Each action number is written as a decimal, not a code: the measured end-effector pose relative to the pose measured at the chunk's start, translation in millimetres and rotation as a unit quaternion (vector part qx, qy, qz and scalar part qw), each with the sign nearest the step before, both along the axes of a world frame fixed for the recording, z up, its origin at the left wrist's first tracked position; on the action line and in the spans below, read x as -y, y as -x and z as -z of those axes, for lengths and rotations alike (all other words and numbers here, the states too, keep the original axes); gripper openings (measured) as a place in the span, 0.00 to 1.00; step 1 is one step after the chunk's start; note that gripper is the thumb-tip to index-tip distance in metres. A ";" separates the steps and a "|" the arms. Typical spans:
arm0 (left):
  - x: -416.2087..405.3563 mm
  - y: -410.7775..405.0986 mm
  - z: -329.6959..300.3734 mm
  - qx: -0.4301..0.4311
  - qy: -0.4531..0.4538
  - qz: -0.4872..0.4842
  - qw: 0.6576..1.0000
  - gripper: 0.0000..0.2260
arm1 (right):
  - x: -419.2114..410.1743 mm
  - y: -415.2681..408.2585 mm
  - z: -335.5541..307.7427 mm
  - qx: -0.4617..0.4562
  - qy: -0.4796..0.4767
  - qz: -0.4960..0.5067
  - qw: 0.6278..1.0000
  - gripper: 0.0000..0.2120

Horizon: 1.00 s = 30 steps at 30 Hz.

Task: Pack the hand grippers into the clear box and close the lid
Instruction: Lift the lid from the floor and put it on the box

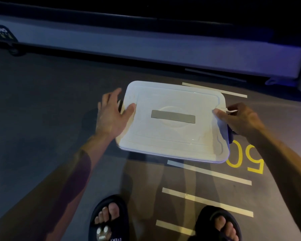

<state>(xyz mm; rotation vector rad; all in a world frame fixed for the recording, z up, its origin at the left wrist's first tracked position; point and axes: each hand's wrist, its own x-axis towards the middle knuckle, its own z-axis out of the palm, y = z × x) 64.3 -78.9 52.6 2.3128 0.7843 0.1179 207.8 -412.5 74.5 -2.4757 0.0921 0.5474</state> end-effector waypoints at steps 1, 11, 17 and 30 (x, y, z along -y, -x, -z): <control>-3.8 -1.4 -2.0 -0.031 0.045 -0.028 0.998 0.29 | 0.9 0.8 -4.3 -0.036 -0.018 0.014 0.999 0.26; 0.7 0.2 -21.6 -0.094 0.043 -0.039 0.994 0.23 | -7.7 -13.7 -14.9 -0.082 0.030 0.001 0.996 0.30; 11.5 0.7 -19.8 -0.070 -0.077 0.009 0.995 0.25 | -12.6 -16.3 -17.8 -0.077 0.078 -0.011 0.994 0.31; 33.6 11.9 -9.0 -0.054 -0.003 0.008 0.998 0.16 | -7.5 0.5 -2.4 0.038 0.099 -0.063 0.992 0.27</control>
